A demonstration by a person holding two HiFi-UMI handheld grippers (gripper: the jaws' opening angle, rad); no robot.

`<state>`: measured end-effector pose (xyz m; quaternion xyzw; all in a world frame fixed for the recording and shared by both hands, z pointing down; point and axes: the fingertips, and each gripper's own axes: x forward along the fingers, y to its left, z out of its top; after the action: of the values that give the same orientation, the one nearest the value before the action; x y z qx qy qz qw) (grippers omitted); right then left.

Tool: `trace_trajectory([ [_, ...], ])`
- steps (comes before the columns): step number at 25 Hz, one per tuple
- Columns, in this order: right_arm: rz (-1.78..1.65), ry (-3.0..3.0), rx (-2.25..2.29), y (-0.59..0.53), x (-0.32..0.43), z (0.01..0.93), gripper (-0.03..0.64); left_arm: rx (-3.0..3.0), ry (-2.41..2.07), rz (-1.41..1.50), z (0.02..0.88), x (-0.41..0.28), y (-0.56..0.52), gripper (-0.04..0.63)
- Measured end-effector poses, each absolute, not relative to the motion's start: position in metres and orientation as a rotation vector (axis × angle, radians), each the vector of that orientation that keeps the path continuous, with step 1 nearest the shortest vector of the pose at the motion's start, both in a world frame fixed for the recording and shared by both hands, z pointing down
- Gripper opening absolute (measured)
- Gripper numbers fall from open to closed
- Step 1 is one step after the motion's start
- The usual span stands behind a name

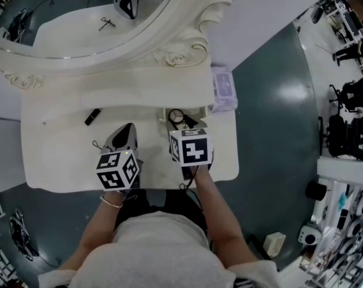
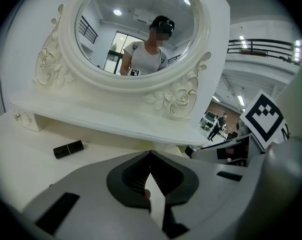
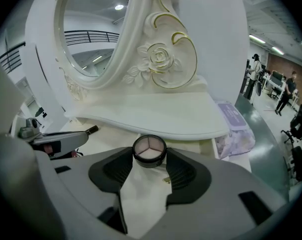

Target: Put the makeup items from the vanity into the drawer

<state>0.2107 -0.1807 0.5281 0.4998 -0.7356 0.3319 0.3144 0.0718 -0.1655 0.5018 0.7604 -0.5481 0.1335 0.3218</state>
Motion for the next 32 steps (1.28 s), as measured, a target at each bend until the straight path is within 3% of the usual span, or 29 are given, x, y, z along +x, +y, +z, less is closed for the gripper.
trace_trajectory([
  [32,0.978,-1.919,1.199,-0.186,0.214,0.525,0.216,2.002,-1.439,0.383,0.504,0.073,-0.172,0.003],
])
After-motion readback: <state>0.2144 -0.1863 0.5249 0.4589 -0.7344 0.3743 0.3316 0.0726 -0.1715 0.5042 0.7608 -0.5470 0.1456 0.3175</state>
